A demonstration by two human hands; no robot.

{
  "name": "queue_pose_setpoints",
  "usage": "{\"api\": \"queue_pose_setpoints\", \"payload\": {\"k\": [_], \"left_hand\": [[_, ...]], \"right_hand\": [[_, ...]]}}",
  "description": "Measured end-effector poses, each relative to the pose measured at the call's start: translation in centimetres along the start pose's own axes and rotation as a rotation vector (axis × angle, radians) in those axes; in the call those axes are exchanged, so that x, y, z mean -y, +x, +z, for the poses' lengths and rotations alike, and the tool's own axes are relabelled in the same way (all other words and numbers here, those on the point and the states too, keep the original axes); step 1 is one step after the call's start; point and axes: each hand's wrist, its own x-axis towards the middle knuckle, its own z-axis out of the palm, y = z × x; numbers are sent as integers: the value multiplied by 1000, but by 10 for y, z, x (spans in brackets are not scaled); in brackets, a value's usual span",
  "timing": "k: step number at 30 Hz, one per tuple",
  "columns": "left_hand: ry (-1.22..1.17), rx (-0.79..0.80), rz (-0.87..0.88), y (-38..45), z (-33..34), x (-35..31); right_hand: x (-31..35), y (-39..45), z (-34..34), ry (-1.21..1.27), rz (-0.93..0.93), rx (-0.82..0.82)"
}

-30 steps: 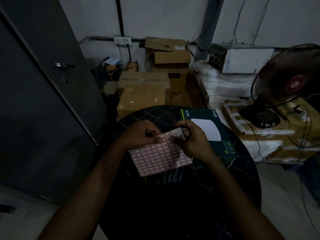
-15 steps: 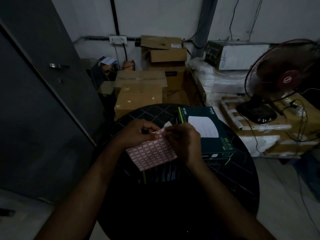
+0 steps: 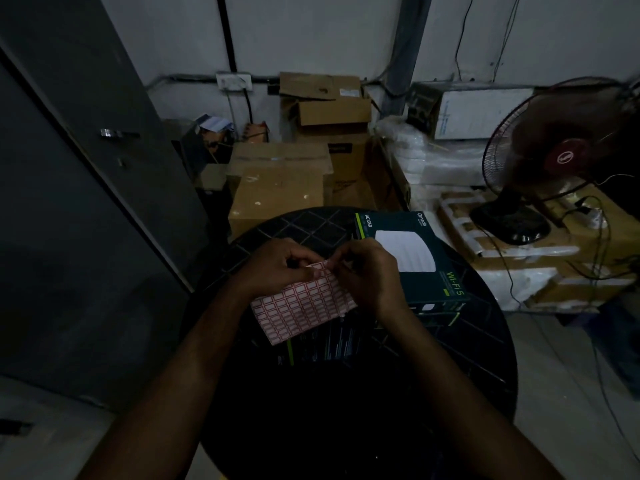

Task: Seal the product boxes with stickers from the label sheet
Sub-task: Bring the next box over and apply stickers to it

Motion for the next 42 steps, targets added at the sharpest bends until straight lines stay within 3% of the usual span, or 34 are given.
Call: {"api": "queue_pose_setpoints", "payload": {"k": [11, 17, 23, 28, 34, 39, 42], "left_hand": [[-62, -17, -18, -4, 0, -5], [-23, -37, -25, -5, 1, -7], [-83, -10, -29, -5, 3, -10], [-81, 4, -57, -6, 3, -12], [5, -47, -25, -10, 7, -16], [39, -64, -48, -13, 9, -13], [73, -69, -31, -15, 10, -15]], "right_hand": [[4, -2, -22, 383, 180, 220], [-13, -2, -37, 300, 74, 348], [-19, -11, -40, 270, 165, 324], [-38, -35, -32, 240, 191, 405], [-111, -82, 19, 118, 424, 471], [-167, -135, 49, 47, 669, 432], [-179, -149, 54, 32, 724, 408]]}}
